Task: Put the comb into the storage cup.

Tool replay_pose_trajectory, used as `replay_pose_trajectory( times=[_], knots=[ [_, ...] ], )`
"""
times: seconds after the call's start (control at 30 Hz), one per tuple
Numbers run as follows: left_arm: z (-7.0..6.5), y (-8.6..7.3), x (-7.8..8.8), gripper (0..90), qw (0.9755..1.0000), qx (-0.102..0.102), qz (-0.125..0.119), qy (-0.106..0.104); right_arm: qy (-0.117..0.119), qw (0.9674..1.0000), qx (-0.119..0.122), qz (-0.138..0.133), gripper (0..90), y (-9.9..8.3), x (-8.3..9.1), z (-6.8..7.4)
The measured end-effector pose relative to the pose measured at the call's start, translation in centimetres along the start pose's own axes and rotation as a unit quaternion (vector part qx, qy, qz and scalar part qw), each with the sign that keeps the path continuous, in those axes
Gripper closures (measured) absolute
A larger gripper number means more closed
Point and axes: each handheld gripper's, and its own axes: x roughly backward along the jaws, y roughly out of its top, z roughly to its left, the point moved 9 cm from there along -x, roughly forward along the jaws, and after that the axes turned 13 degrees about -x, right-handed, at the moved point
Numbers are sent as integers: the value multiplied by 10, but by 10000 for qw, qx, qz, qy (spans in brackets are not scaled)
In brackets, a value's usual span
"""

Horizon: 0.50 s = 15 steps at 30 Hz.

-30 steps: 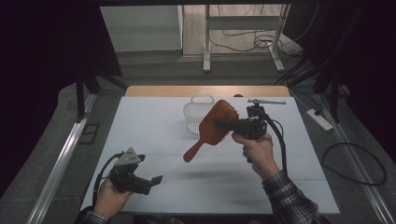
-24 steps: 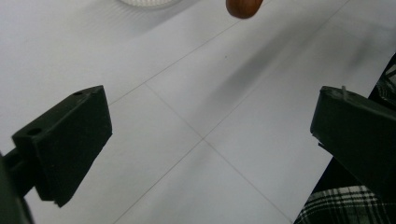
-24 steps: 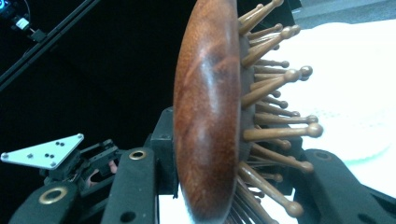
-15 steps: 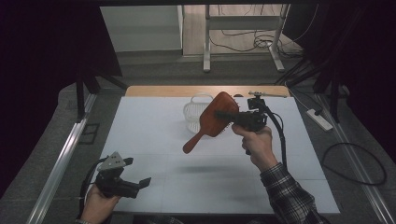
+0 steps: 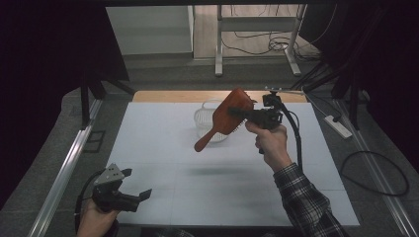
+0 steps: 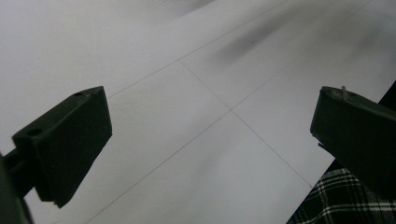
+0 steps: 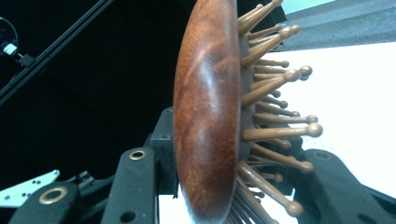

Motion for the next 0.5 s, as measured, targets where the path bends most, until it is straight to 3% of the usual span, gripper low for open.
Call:
replay_pose_trajectory(
  times=[0.5],
  knots=[
    [0,-2,1,0,10000,12,37,15,-193,9995,-95,-236,563,33,-5,-8]
  ],
)
